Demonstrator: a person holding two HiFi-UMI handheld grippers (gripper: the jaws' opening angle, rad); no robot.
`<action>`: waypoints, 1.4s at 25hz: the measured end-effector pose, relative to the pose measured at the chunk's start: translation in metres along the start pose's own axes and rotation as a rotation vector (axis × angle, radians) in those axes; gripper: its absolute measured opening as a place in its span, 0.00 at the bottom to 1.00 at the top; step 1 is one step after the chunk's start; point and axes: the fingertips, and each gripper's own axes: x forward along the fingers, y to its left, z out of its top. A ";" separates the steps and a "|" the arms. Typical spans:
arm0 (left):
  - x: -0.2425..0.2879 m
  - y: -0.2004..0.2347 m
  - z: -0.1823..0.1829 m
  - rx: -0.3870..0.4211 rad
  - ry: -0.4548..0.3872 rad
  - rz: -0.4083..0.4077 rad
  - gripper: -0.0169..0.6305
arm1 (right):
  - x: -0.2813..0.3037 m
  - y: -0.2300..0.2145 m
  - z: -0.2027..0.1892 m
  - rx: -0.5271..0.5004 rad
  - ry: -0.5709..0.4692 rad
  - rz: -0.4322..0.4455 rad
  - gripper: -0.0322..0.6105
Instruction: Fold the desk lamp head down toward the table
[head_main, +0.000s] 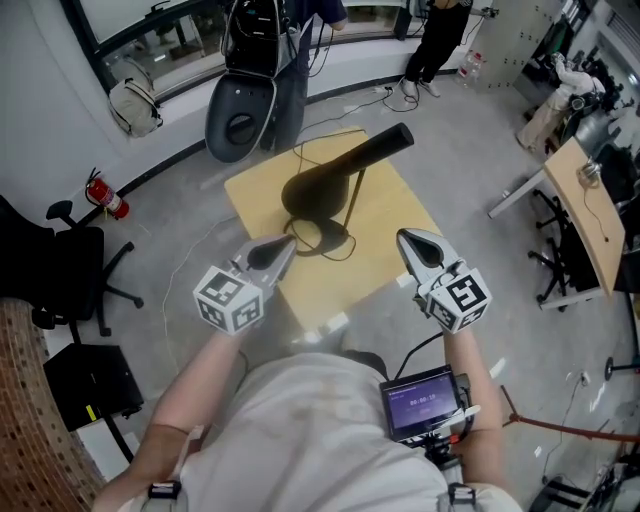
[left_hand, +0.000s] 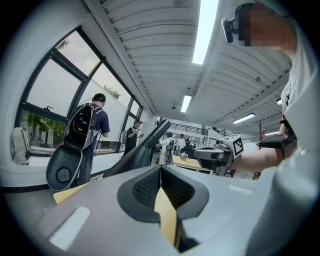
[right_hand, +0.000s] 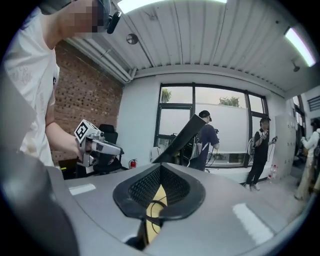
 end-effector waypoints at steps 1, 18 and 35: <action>0.000 -0.004 -0.004 -0.002 0.004 0.001 0.03 | -0.002 0.003 -0.005 0.020 -0.005 0.007 0.07; -0.001 -0.054 -0.043 -0.021 0.020 0.138 0.03 | -0.033 0.040 -0.062 0.184 -0.050 0.209 0.07; -0.010 -0.107 -0.074 -0.063 0.019 0.226 0.03 | -0.080 0.059 -0.098 0.247 -0.050 0.274 0.07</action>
